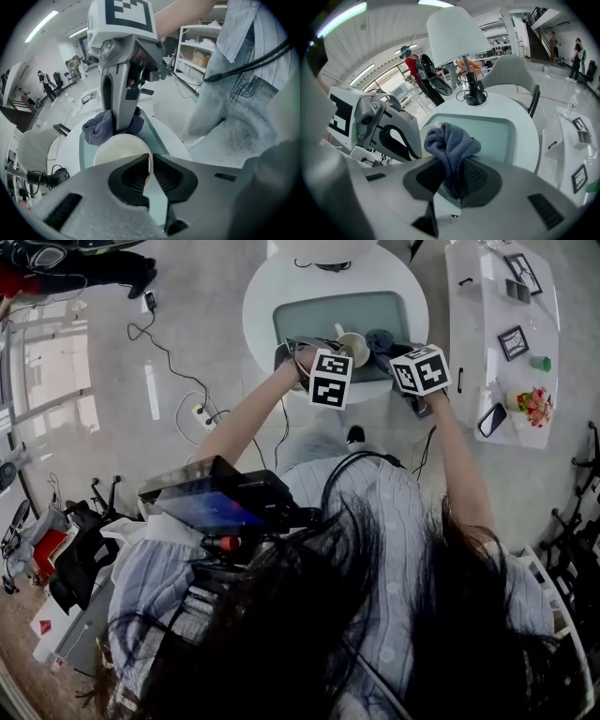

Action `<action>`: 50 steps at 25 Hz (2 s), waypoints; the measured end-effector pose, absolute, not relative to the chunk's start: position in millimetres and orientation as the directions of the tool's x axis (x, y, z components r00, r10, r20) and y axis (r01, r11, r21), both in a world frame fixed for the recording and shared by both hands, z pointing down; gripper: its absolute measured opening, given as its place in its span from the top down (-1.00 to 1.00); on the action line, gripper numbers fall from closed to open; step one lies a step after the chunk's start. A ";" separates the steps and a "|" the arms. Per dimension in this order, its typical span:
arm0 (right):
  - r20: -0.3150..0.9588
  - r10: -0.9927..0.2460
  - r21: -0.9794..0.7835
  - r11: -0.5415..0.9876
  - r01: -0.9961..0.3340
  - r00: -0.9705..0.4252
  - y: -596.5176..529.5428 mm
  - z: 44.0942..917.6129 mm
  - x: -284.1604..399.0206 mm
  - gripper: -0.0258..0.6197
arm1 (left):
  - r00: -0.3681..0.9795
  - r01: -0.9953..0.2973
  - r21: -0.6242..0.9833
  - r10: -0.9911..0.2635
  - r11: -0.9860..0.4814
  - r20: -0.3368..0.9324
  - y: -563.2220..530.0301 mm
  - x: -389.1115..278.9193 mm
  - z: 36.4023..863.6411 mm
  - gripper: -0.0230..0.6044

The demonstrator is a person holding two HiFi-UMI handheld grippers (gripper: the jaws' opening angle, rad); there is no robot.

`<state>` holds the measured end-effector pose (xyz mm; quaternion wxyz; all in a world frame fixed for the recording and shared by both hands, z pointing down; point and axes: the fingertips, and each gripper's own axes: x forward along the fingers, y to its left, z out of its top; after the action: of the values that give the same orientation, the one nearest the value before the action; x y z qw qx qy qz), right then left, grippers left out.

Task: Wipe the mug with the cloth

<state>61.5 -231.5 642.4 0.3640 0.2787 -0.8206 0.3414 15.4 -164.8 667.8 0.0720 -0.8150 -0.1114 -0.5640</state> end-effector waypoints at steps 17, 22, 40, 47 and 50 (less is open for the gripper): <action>0.789 -0.085 -0.365 0.731 -0.576 -0.608 -271.3 642.1 34.8 0.62 | 0.313 0.569 -0.003 0.214 -0.822 0.925 -167.7 -0.7 668.1 0.79; 0.799 -0.028 -0.345 0.797 -0.496 -0.601 -272.2 641.5 30.5 0.62 | 0.302 0.625 -0.015 0.223 -0.781 0.927 -164.2 -0.5 667.5 0.79; 0.842 -0.003 -0.267 0.867 -0.421 -0.540 -278.8 639.8 25.1 0.62 | 0.358 0.554 -0.034 0.201 -0.832 0.912 -165.0 7.3 665.8 0.79; 0.796 -0.094 -0.305 0.791 -0.531 -0.598 -288.7 630.9 26.6 0.62 | 0.464 0.314 0.016 0.168 -0.949 0.870 -173.5 8.0 650.4 0.78; 0.765 -0.148 -0.328 0.748 -0.578 -0.626 -291.9 618.3 27.1 0.62 | 0.510 0.212 0.031 0.137 -0.977 0.849 -172.4 5.6 638.4 0.78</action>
<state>27.1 -291.9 618.3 0.3767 0.2121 -0.8555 0.2850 5.6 -172.4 638.4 0.0387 -0.8680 -0.1008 -0.4847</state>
